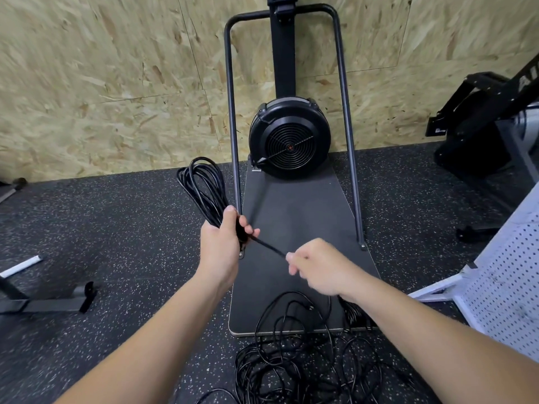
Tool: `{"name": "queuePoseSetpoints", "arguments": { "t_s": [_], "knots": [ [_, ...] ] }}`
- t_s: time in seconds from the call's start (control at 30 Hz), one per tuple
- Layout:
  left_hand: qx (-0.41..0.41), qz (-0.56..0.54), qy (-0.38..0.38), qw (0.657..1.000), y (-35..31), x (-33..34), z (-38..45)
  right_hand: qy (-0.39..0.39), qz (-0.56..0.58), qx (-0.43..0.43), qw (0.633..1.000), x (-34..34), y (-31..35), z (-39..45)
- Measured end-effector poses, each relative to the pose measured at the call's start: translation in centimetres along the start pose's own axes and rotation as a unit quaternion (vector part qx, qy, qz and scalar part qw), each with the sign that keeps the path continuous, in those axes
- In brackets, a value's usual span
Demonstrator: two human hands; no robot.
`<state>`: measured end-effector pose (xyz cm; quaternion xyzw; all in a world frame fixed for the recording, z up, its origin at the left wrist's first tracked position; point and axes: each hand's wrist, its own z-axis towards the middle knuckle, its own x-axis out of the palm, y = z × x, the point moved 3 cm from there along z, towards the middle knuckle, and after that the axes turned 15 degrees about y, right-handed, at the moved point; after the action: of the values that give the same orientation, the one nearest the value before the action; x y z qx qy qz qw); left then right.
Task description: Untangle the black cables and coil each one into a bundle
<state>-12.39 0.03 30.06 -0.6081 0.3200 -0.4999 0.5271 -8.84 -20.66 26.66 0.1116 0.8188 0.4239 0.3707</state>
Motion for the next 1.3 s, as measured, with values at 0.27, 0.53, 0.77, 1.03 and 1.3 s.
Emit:
{"name": "queuePoseSetpoints", "arguments": {
  "t_s": [0.27, 0.53, 0.77, 1.03, 1.3],
  "knots": [
    [-0.053, 0.187, 0.022, 0.981, 0.6, -1.8, 0.7, 0.176, 0.036, -0.177, 0.968, -2.3, 6.2, -5.6],
    [-0.266, 0.111, 0.245, 0.926, 2.2, 3.3, -3.8, -0.121, 0.127, -0.115, 0.978, -4.7, 4.2, -3.8],
    [-0.270, 0.093, 0.341, 0.896, 3.4, 4.1, -4.8, -0.174, 0.219, -0.050, 0.959, -5.5, 2.9, -3.5],
    [-0.190, 0.113, 0.225, 0.949, 3.4, 3.6, -3.4, -0.034, 0.223, -0.179, 0.958, -5.1, 3.5, -3.9],
    [-0.179, 0.150, 0.258, 0.938, 3.0, 2.9, -3.2, -0.206, 0.102, -0.166, 0.959, -6.2, 4.1, -4.3]
  ]
}}
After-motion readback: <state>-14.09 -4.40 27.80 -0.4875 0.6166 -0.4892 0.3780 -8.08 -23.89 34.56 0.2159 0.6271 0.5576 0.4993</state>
